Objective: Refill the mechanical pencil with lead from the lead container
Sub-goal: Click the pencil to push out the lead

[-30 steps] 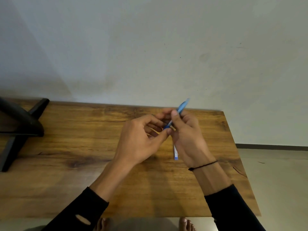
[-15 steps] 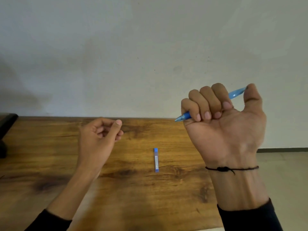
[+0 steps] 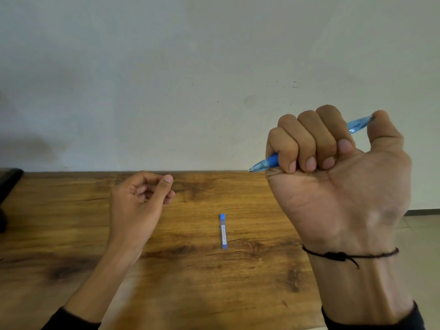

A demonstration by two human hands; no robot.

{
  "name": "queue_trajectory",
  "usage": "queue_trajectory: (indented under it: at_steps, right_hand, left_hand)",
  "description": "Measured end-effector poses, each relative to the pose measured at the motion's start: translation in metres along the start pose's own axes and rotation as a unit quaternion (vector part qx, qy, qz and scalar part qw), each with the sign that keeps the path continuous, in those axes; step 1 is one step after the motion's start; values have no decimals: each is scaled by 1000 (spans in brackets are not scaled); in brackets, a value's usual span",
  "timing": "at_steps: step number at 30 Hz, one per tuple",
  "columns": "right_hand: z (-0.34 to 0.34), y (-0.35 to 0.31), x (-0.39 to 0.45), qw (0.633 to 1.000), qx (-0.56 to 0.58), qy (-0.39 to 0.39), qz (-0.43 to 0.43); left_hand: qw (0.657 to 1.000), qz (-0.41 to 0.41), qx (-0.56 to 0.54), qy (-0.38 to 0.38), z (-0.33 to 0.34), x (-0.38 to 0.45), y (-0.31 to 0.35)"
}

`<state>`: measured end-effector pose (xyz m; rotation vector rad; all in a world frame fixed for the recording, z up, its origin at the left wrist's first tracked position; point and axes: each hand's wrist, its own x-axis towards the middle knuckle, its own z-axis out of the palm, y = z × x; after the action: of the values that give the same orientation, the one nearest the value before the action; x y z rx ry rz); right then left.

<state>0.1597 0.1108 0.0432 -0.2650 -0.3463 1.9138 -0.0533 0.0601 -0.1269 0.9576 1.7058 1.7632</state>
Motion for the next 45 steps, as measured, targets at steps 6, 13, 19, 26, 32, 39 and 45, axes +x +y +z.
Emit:
queue_trajectory:
  at_steps: [6,13,19,26,32,39,45]
  right_hand:
    - [4,-1,-3,1000,1,4,-7]
    - [4,0,-1,1000,2,3,-15]
    - [-1,1,4,1000,-3,0,-16]
    - [-8,6,9,1000,-1,-7,-7]
    - [-9,5,10,1000,-2,-11,-9]
    - [-8,6,11,1000,-9,-29,-10]
    - [-30,17,31,988,-156,14,9]
  left_hand:
    - [1000,-3,-10,-1,-1,-2,2]
    - [1000,3,-1,-7,-1,-2,1]
    - [1000,8,-13,-10,1,-2,4]
    - [1000,12,-11,-10,3,-1,4]
    - [1000,14,-8,-7,4,-1,4]
    - [999,12,-24,-18,6,-3,9]
    - [996,22,-3,-81,5,-6,9]
